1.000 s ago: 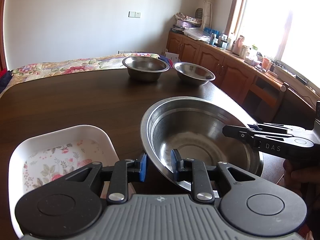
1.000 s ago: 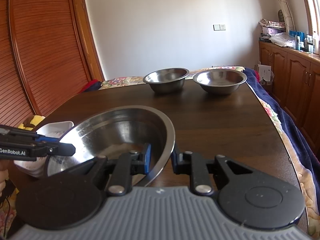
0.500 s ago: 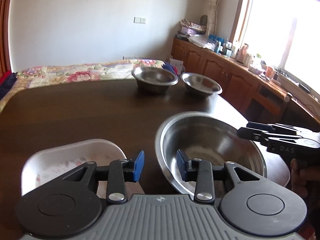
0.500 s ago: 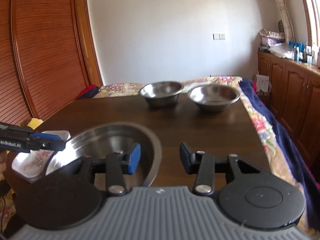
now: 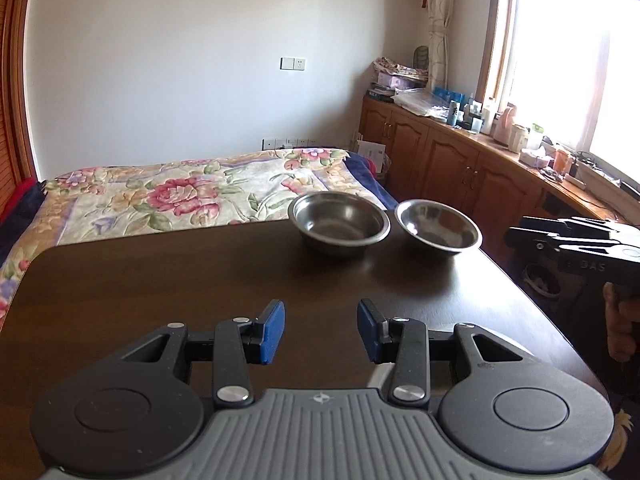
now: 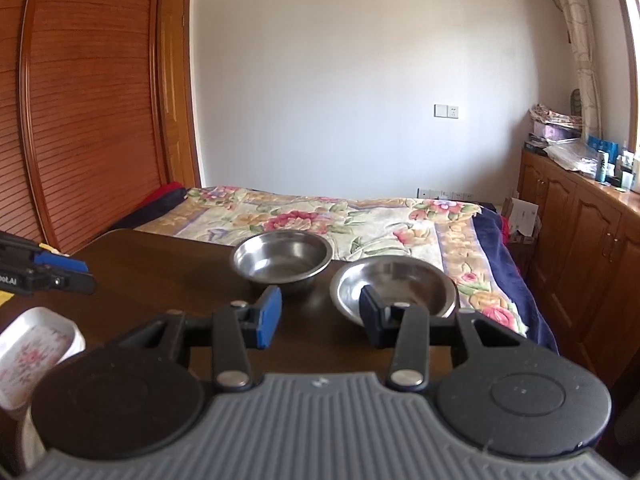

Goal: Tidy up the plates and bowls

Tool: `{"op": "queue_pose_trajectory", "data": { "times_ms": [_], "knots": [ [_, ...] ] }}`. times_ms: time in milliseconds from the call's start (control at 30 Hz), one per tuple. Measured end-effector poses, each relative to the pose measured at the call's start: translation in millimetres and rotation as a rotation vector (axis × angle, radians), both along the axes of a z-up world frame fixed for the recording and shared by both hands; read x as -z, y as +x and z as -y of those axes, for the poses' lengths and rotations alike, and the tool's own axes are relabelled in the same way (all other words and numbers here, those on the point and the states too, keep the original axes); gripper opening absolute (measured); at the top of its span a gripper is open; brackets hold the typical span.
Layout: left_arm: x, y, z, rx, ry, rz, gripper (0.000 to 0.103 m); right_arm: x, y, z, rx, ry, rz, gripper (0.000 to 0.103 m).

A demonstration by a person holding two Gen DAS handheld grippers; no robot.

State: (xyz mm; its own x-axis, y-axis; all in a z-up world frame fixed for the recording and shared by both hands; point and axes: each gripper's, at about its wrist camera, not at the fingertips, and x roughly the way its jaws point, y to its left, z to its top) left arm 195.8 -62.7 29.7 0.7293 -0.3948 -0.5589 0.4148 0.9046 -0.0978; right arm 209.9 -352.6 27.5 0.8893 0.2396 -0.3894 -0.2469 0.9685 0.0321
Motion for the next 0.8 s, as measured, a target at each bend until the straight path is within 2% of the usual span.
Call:
{"op": "queue_pose_trajectory", "data": {
  "times_ms": [333,800],
  "knots": [
    [1.2,53.7,26.3,0.013,0.037,-0.026,0.043,7.0,60.3,-9.0,-0.071,-0.009,-0.052,0.037],
    [23.5,125.4,51.4,0.007,0.072,-0.088,0.035,18.2,127.6,-19.3,-0.101,-0.021,-0.148,0.031]
  ]
}}
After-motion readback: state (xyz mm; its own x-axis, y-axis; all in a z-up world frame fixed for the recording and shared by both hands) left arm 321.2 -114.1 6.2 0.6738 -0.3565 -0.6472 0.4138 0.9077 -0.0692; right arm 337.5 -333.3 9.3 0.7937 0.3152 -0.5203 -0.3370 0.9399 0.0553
